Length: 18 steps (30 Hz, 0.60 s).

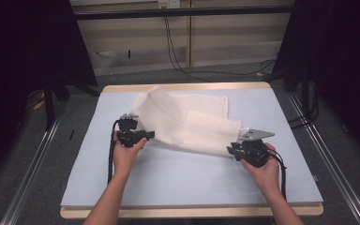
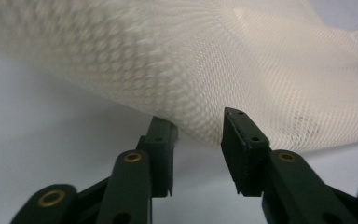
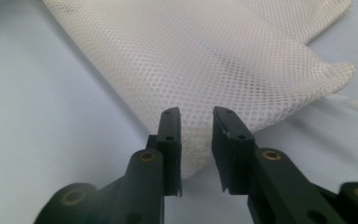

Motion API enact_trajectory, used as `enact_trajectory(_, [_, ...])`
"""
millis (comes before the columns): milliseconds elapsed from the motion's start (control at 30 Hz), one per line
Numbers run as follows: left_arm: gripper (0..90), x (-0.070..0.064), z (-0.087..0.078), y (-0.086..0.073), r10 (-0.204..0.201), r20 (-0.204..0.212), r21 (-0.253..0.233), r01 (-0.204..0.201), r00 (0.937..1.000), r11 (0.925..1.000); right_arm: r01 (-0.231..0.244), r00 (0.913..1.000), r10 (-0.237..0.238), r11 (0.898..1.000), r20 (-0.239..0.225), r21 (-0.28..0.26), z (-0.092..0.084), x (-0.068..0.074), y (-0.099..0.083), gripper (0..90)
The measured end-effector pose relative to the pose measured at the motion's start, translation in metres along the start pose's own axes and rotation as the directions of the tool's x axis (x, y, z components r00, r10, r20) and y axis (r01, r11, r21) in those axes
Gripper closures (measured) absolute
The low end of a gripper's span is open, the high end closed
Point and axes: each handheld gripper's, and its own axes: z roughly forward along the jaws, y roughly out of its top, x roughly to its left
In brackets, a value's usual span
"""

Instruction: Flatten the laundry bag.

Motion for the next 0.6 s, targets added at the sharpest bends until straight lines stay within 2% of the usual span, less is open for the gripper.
enact_trajectory(33, [62.3, 0.001, -0.001, -0.003, 0.006, -0.008, 0.004, -0.006, 1.0000, 1.0000, -0.018, 0.9998, 0.018, 1.000, 0.013, 0.001, 0.000, -0.001, 0.000, 66.7])
enact_trajectory(100, [62.0, 0.003, -0.004, -0.007, 0.024, -0.023, 0.011, -0.023, 0.9995, 0.9997, -0.023, 0.9995, 0.023, 1.000, 0.022, 0.001, 0.000, -0.001, -0.001, 65.3])
enact_trajectory(167, [60.2, 0.005, -0.007, -0.010, 0.027, -0.023, 0.017, -0.026, 0.9994, 0.9995, -0.045, 0.9988, 0.045, 0.999, 0.022, 0.003, 0.000, -0.003, -0.001, 61.4])
enact_trajectory(233, [58.4, 0.006, -0.009, -0.013, 0.047, -0.036, 0.029, -0.046, 0.9983, 0.9985, -0.075, 0.9970, 0.074, 0.997, 0.021, 0.006, 0.001, -0.006, -0.002, 56.9])
enact_trajectory(333, [57.0, 0.006, -0.013, -0.017, 0.055, -0.054, 0.033, -0.054, 0.9970, 0.9980, -0.086, 0.9961, 0.086, 0.996, 0.019, 0.000, 0.001, -0.007, -0.003, 53.1])
enact_trajectory(433, [56.2, 0.006, -0.017, -0.021, 0.075, -0.050, 0.045, -0.073, 0.9959, 0.9964, -0.112, 0.9934, 0.112, 0.994, 0.022, -0.003, 0.001, -0.009, -0.002, 49.3])
enact_trajectory(467, [54.5, 0.006, -0.018, -0.024, 0.092, -0.055, 0.059, -0.089, 0.9942, 0.9943, -0.120, 0.9925, 0.121, 0.993, 0.021, -0.008, 0.001, -0.011, -0.002, 47.8])
enact_trajectory(533, [53.0, 0.006, -0.018, -0.026, 0.087, -0.056, 0.054, -0.084, 0.9946, 0.9950, -0.129, 0.9914, 0.129, 0.992, 0.021, -0.012, 0.001, -0.011, -0.002, 46.4])
enact_trajectory(600, [52.7, 0.005, -0.020, -0.030, 0.108, -0.052, 0.066, -0.105, 0.9927, 0.9923, -0.142, 0.9896, 0.142, 0.990, 0.025, -0.015, 0.001, -0.013, -0.001, 45.0])
